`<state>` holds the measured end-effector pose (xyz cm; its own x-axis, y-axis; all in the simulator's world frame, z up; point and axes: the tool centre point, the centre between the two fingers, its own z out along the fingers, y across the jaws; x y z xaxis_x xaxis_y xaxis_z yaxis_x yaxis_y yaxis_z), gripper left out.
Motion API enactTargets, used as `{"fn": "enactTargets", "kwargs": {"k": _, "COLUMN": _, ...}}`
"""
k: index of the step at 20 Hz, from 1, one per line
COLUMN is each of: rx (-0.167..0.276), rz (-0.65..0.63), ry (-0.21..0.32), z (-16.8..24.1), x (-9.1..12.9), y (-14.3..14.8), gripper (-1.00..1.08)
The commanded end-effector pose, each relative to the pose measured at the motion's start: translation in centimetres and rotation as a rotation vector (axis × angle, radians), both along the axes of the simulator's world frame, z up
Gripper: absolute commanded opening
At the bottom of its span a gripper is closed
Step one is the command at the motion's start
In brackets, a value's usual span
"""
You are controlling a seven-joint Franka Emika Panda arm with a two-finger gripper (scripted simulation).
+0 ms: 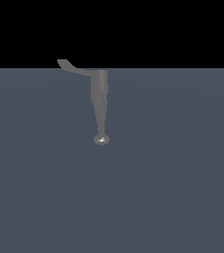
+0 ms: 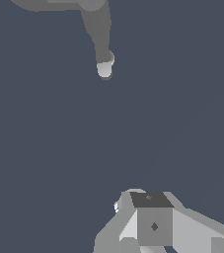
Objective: Turn on the faucet by rotating a designated handle.
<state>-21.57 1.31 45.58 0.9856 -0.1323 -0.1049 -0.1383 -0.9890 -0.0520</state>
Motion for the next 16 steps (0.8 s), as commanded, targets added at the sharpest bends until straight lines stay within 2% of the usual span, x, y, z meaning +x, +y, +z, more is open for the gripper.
{"fn": "enactTargets", "kwargs": {"k": 1, "rx": 0.009, "rz": -0.056, "ry": 0.004, "z": -0.1, "x": 1.4, "y": 0.3, "gripper": -1.00}}
{"fn": "enactTargets", "kwargs": {"k": 16, "rx": 0.026, "rz": -0.424, "ry": 0.041, "z": -2.1, "x": 10.2, "y": 2.8, "gripper": -1.00}}
